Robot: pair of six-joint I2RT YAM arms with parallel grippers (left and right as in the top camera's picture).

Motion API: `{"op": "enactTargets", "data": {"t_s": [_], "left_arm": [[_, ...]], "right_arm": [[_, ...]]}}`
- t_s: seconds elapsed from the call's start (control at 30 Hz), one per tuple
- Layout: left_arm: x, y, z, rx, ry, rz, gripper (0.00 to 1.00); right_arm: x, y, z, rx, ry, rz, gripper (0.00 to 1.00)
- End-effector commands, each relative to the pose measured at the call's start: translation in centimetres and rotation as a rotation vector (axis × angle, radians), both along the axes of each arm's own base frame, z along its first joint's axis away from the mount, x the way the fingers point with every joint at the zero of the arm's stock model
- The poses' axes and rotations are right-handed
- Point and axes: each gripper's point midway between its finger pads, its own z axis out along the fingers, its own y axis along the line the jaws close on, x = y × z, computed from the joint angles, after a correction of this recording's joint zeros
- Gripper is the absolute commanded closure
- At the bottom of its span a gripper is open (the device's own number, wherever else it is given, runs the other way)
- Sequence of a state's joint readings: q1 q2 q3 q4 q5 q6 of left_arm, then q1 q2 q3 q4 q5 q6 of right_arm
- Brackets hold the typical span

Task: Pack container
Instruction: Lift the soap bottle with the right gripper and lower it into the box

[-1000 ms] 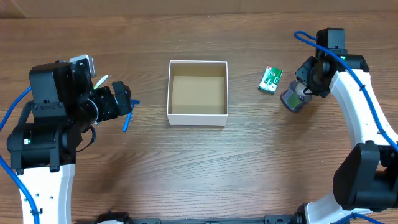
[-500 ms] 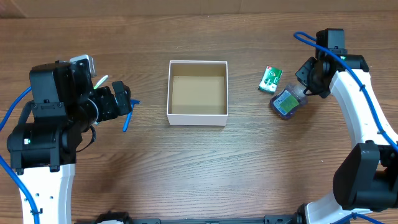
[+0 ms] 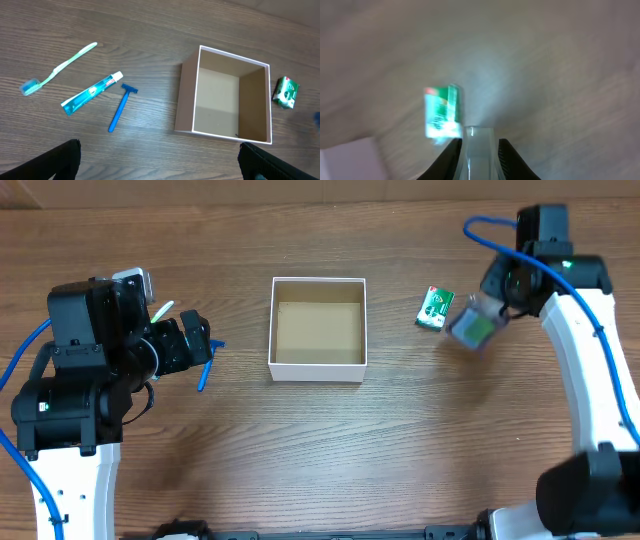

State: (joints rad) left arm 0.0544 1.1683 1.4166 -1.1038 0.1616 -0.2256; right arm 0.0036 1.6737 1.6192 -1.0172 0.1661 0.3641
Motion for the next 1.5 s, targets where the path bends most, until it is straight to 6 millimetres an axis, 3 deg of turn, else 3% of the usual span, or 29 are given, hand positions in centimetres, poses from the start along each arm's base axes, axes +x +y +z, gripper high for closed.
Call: {"op": "enactTargets", "data": {"t_s": [0.0,0.43,0.53,0.63,0.83,0.97,1.47], "left_arm": [[0.2,-0.1,0.8,0.004,-0.022,-0.024,0.00],[-0.1,0.5,0.4,0.028,0.000,0.008,0.00],[-0.2,0.6,0.3,0.031,0.004,0.011,0.00],[-0.1,0.6,0.3,0.031,0.003,0.011,0.00],[-0.1,0.6,0.4,0.030,0.003,0.010,0.00],[-0.1,0.6,0.3,0.030,0.003,0.010,0.00],[-0.1,0.6,0.4,0.031,-0.001,0.011,0.00]], "right_arm": [[0.5,4.4,8.5,-0.071,-0.203,0.186,0.96],[0.6,20.5,13.1,-0.058,-0.452,0.571,0.96],[0.5,23.0,12.9,-0.055,-0.469,0.629,0.96],[0.9,25.5,10.7,-0.056,-0.436,0.667,0.96],[1.8,28.6,6.6,-0.052,-0.373,0.698,0.96],[2.8,30.3,5.3,-0.045,-0.384,0.710,0.96],[5.1,32.0,-0.9,-0.039,-0.310,0.693,0.96]]}}
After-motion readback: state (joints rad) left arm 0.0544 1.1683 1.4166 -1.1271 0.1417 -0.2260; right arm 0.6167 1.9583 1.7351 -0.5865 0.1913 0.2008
